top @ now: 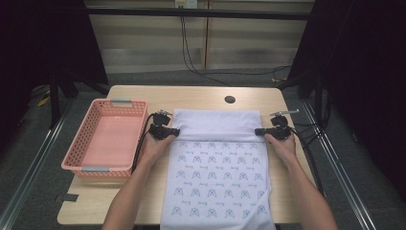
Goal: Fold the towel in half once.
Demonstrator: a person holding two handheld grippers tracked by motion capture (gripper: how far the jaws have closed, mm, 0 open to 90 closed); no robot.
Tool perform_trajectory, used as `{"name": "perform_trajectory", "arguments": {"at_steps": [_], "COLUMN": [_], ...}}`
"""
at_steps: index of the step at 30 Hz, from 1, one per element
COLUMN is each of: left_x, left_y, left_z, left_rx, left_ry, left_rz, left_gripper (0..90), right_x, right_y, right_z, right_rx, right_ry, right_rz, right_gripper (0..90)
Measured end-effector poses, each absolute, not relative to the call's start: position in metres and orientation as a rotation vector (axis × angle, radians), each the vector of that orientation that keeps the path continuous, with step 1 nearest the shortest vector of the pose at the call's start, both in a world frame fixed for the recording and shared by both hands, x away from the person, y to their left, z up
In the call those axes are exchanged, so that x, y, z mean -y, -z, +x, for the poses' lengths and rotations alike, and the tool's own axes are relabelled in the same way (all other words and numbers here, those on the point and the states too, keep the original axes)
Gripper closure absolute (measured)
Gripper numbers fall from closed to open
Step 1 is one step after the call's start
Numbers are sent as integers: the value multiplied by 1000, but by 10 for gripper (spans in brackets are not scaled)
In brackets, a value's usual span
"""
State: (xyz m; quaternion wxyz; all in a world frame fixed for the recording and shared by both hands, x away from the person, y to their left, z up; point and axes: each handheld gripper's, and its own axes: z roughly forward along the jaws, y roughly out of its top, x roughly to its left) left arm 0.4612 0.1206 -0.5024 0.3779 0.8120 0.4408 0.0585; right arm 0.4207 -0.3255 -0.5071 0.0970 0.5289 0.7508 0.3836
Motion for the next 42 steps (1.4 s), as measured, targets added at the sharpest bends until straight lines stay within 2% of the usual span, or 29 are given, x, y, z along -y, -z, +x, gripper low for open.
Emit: {"name": "perform_trajectory", "arguments": {"at_steps": [4,10,18,28,34,42], "left_x": [-123,-123,-127,-143,-146,-159], "left_y": [506,500,456,398,379,347], "left_z": [470,471,461,424,401,364], "left_rx": [-1151,-1155,-1055,-930,-855,-774], "left_ry": [-150,-125,-153,-183,-234,-283], "left_rz": [2023,2039,1951,1875,1902,1840], "left_gripper": [875,875,874,874,873,873], "right_x": [318,319,337,342,342,340], "right_y": [506,505,463,392,372,347], "right_z": [435,438,436,401,374,342], "right_rx": [-2205,-2188,-2071,-2049,-2058,-2031], "right_ry": [-1090,-1119,-1329,-1458,-1521,-1560], "right_rz": [1566,1582,1553,1346,1274,1210], "right_gripper": [877,877,877,877,877,877]}}
